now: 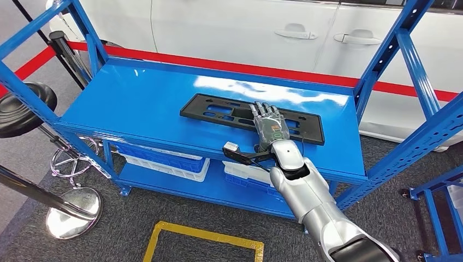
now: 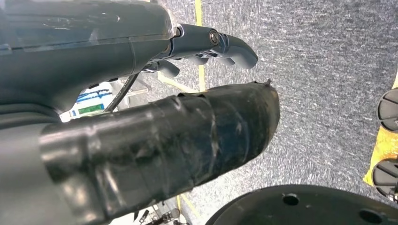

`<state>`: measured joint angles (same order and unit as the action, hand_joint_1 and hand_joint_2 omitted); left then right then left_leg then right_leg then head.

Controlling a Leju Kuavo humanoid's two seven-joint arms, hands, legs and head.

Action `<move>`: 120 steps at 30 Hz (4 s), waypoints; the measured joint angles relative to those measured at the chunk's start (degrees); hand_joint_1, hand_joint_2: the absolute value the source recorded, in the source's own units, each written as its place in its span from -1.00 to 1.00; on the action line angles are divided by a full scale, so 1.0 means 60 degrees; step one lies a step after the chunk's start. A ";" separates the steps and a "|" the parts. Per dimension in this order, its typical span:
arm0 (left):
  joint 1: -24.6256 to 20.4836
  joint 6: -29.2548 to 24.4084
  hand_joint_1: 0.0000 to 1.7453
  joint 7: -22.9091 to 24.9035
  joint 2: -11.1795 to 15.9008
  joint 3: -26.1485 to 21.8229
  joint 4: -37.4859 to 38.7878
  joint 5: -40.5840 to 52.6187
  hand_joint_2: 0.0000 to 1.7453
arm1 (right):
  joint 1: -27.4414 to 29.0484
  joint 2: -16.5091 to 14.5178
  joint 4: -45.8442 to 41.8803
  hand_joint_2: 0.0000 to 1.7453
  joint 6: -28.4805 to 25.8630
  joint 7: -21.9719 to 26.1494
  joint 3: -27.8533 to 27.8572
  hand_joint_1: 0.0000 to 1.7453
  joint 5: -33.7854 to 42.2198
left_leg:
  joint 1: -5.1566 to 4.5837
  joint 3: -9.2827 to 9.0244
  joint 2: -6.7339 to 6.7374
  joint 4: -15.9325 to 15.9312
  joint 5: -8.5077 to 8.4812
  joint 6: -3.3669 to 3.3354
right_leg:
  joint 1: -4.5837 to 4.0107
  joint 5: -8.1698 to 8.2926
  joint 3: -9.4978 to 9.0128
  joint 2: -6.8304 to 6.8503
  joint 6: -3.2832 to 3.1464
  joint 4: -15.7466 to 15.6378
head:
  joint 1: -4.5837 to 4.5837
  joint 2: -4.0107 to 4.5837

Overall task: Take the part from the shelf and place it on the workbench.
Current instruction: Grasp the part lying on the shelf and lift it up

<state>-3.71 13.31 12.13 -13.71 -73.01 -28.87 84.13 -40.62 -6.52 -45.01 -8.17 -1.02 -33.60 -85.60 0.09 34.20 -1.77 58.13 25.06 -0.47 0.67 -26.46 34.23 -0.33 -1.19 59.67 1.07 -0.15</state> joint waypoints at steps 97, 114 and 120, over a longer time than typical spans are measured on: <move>0.0042 0.0644 -1.00 -0.0226 0.0300 -0.0002 0.0305 0.0173 -1.00 | 0.0293 -0.0609 0.0877 1.00 -0.0401 0.0621 0.0816 0.99 -0.0078 | 0.0059 -0.0181 0.0250 -0.0092 0.0076 -0.0249 | 0.0026 -0.1123 0.1146 0.0062 0.0239 0.2385 | 0.0005 0.0000; 0.0033 0.0564 -1.00 -0.0640 0.0340 0.0001 0.0317 0.0154 -1.00 | 0.0264 -0.0601 0.0748 1.00 -0.0219 0.0688 0.0816 1.00 0.0136 | -0.0007 -0.0253 0.0212 0.0008 0.0285 -0.0172 | -0.0053 0.0033 0.0258 -0.0003 -0.0005 0.0161 | 0.0018 0.0000; 0.0034 0.0644 -1.00 -0.0981 0.0339 -0.0015 0.0314 -0.0178 1.00 | 0.0290 -0.0542 0.0606 1.00 -0.0188 0.0766 0.0816 1.00 0.0297 | -0.0003 -0.0256 0.0212 -0.0012 0.0279 -0.0030 | -0.0054 0.0030 0.0257 0.0000 -0.0019 0.0170 | 0.0018 0.0000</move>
<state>-3.50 17.17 6.25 -11.68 -73.11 -26.99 83.06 -38.88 -9.77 -41.37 -9.30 3.58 -28.70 -83.82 0.08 32.67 -0.49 58.06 26.73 -0.64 0.35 -26.28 35.77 -0.34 -1.30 60.70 1.18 -0.15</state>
